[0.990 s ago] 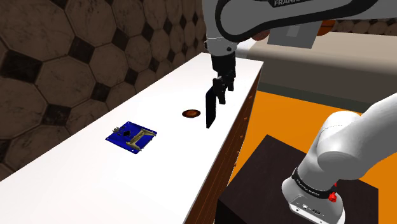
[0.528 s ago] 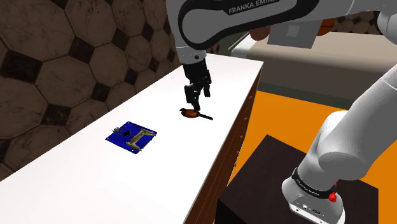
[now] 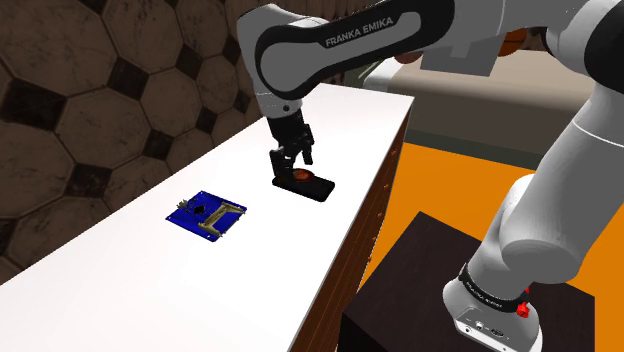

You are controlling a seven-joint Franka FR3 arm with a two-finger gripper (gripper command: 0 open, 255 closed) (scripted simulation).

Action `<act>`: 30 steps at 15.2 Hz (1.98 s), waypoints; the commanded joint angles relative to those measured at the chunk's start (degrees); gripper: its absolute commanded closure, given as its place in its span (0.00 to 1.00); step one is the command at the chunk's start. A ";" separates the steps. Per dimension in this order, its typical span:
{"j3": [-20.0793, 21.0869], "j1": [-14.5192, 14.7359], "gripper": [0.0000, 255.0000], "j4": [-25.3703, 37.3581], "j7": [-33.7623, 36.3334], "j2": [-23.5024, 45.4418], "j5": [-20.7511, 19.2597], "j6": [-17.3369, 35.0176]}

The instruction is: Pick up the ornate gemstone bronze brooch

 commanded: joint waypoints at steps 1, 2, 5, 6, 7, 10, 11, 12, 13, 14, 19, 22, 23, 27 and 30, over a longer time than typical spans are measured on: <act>0.00 0.00 0.00 -1.22 0.01 0.20 -0.05 1.43; 0.02 0.01 0.00 -2.18 0.06 0.44 -0.11 2.62; -0.03 -0.03 1.00 -2.22 -0.04 0.35 -0.10 2.57; -0.03 -0.04 1.00 -2.27 -0.05 0.29 -0.09 2.56; -0.03 -0.04 1.00 -2.25 -0.06 0.28 -0.09 2.53; -0.05 -0.05 1.00 -2.25 -0.09 0.25 -0.09 2.50; -0.05 -0.05 1.00 -2.25 -0.09 0.25 -0.08 2.50; -0.05 -0.06 1.00 -2.25 -0.09 0.25 -0.09 2.50; -0.06 -0.06 1.00 -2.26 -0.10 0.25 -0.09 2.51; 0.02 0.01 1.00 -2.18 0.06 0.44 -0.11 2.62; -0.05 -0.03 1.00 0.97 -0.09 -0.22 0.04 -1.16; -0.08 -0.06 1.00 3.02 -0.14 -0.46 0.10 -3.44; -0.09 -0.07 1.00 3.73 -0.16 -0.51 0.11 -4.21; -0.12 -0.09 1.00 6.72 -0.18 -0.60 0.12 -7.27; -0.13 -0.10 1.00 8.40 -0.18 -0.57 0.10 -8.94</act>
